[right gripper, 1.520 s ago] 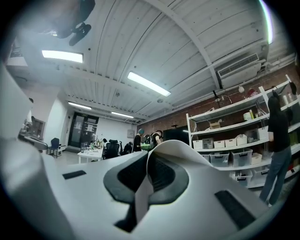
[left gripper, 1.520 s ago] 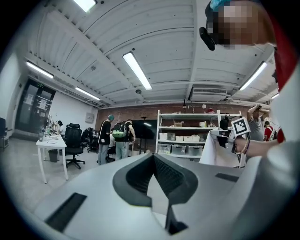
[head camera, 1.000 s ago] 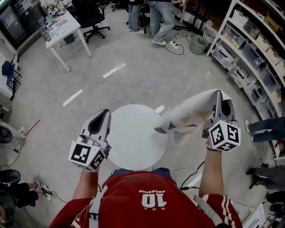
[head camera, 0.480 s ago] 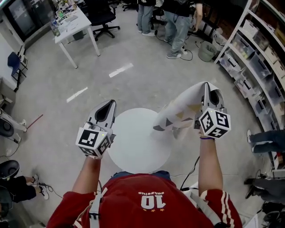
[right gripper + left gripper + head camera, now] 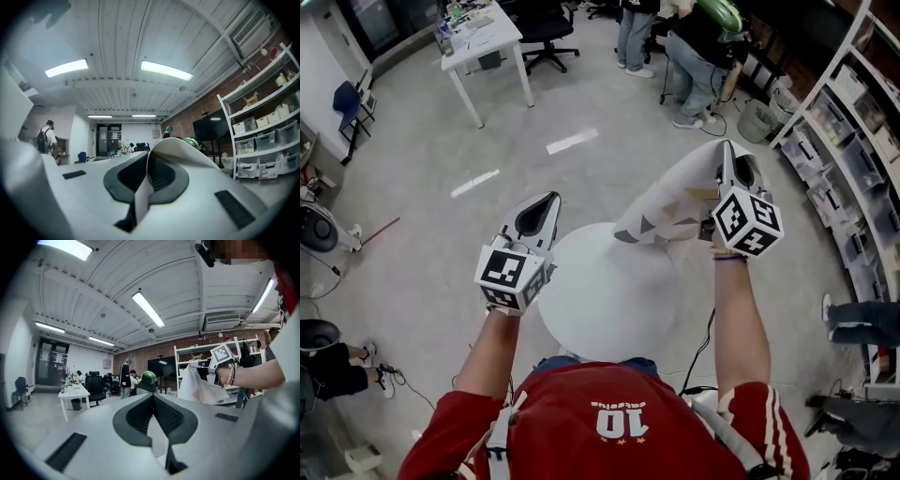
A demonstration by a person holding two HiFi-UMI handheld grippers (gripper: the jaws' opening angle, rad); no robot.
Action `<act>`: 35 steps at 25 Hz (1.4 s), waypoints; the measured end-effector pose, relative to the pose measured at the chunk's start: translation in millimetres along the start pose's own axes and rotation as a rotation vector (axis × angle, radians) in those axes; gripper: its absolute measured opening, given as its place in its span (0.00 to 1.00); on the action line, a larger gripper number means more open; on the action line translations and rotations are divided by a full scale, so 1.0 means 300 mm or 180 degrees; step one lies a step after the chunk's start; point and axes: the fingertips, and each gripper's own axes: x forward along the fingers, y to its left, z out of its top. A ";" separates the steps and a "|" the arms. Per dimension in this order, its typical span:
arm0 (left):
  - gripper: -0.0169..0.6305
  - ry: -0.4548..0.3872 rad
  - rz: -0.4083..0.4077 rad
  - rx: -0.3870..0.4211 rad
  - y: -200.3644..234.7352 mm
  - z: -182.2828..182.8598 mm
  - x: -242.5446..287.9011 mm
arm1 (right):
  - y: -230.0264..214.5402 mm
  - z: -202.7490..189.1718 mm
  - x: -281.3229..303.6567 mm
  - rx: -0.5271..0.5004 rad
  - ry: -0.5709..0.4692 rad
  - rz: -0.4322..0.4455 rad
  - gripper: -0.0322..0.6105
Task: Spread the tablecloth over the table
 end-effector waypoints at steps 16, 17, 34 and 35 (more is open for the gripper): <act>0.03 -0.0116 0.0376 -0.0073 0.246 0.005 -0.326 | 0.584 -0.053 0.006 0.0184 -0.0012 0.0712 0.07; 0.03 -0.0111 0.0359 -0.0095 0.250 -0.004 -0.338 | 0.601 -0.078 -0.018 0.0170 0.0019 0.0713 0.07; 0.03 -0.0080 -0.0405 -0.0334 0.164 -0.063 -0.515 | 0.650 -0.226 -0.636 0.0065 0.0315 0.0079 0.07; 0.03 -0.0076 -0.0441 -0.0341 0.146 -0.076 -0.531 | 0.637 -0.234 -0.684 0.0070 0.0318 0.0026 0.07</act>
